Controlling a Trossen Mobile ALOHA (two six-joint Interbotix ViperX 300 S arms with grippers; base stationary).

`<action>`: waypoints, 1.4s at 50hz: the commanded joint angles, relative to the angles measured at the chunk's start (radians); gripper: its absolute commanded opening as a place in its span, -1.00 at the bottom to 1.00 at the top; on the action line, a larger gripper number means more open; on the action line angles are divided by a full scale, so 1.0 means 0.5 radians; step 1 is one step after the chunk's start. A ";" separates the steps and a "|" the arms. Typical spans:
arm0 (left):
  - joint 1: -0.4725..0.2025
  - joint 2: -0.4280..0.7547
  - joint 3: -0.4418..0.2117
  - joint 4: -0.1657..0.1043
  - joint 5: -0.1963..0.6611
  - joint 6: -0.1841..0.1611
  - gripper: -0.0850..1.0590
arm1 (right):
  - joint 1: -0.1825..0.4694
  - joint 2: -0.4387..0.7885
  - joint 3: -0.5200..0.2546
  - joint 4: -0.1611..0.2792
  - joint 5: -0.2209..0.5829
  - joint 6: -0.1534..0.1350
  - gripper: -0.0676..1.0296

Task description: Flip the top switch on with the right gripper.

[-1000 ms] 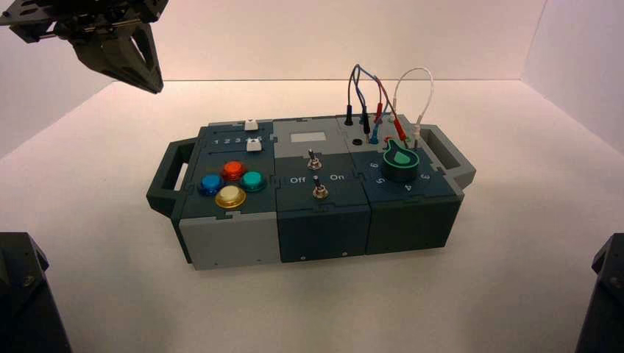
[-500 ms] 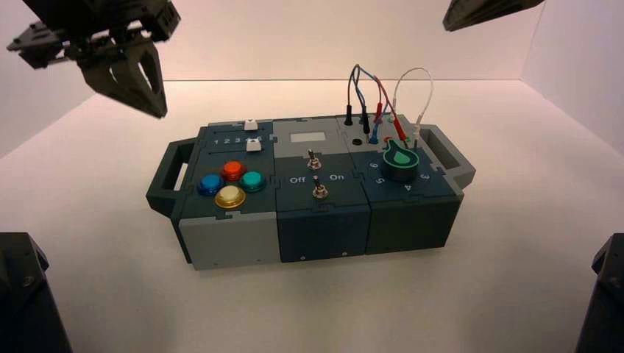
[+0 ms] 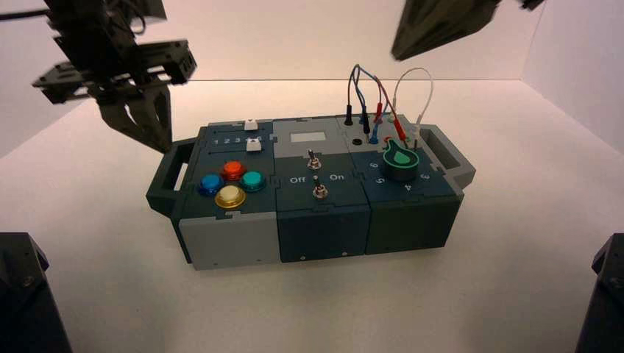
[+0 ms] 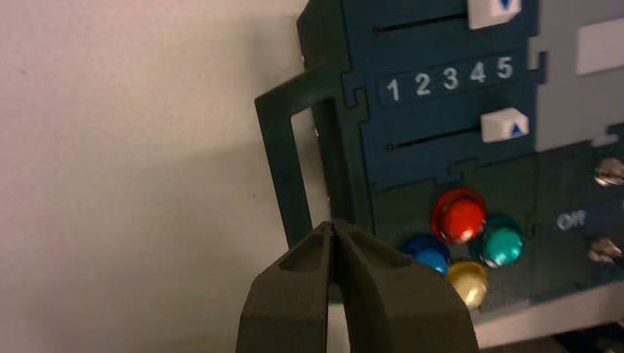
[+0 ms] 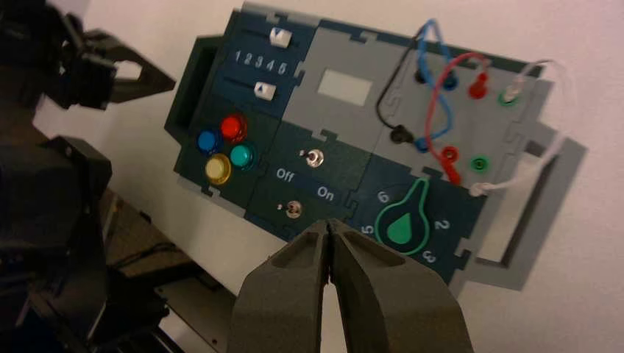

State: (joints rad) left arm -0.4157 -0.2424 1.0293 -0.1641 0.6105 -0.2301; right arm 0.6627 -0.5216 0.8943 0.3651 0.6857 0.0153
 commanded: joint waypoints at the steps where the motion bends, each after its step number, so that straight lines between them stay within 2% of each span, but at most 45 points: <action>1: -0.003 0.064 -0.064 -0.006 -0.061 -0.006 -0.90 | 0.034 0.074 -0.101 0.012 -0.025 0.006 -0.92; 13: -0.003 0.245 -0.117 -0.003 -0.181 0.009 -0.90 | 0.052 0.199 -0.147 0.012 -0.031 -0.003 -0.92; 23: -0.003 0.411 -0.199 0.003 -0.196 0.028 -0.90 | 0.058 0.328 -0.172 0.012 -0.031 -0.003 -0.92; 30: -0.003 0.503 -0.242 0.012 -0.206 0.043 -0.90 | 0.117 0.445 -0.221 0.015 -0.025 0.003 -0.92; 36: -0.003 0.623 -0.279 0.015 -0.233 0.071 -0.90 | 0.252 0.647 -0.359 0.037 0.012 0.025 -0.92; 40: -0.003 0.669 -0.288 0.018 -0.239 0.083 -0.90 | 0.310 0.730 -0.420 0.043 0.025 0.037 -0.92; 46: -0.003 0.736 -0.285 0.021 -0.270 0.101 -0.90 | 0.365 0.856 -0.491 0.046 0.031 0.086 -0.92; 63: -0.003 0.810 -0.316 0.028 -0.270 0.138 -0.90 | 0.371 1.049 -0.595 0.141 0.055 0.095 -0.92; 70: -0.003 0.816 -0.319 0.028 -0.270 0.150 -0.90 | 0.371 1.132 -0.647 0.147 0.055 0.129 -0.92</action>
State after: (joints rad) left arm -0.4034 0.0905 0.8744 -0.1565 0.5077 -0.2086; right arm 0.8437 0.0430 0.6075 0.4310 0.7148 0.0644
